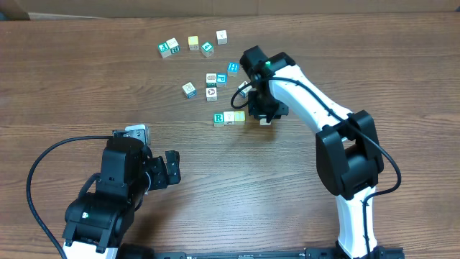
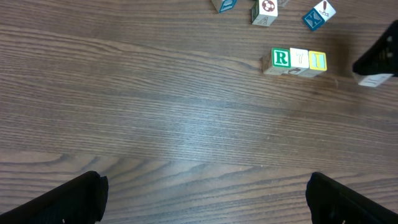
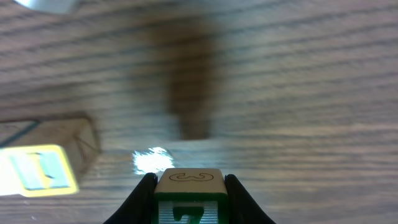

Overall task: Form a horizontal line
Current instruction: 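Lower the green 7 block beside the I block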

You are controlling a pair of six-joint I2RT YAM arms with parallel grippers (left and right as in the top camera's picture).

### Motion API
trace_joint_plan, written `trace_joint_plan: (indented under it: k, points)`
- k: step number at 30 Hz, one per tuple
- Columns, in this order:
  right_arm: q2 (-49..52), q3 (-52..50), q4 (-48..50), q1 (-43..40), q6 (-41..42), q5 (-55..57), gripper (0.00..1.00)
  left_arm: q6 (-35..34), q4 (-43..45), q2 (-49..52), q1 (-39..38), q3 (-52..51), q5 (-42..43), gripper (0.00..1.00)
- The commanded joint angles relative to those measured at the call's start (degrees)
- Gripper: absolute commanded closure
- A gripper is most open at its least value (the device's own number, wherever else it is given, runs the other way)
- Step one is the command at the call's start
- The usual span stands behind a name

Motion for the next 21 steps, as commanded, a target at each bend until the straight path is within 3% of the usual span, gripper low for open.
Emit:
trace_joint_plan:
  k: [1, 9, 21]
  points:
    - [-6.32, -0.92, -1.31, -0.17, -1.90, -0.07, 0.96, -0.59, 0.00, -0.22, 0.31, -0.31, 0.44, 0.00]
    - [-21.18, -21.66, 13.75, -0.13, -1.90, 0.26, 0.96, -0.59, 0.00, -0.22, 0.31, -0.31, 0.44, 0.00]
    - [-19.52, -22.27, 25.42, -0.11, -2.05, -0.61, 0.96, -0.59, 0.00, -0.22, 0.31, -0.31, 0.44, 0.00]
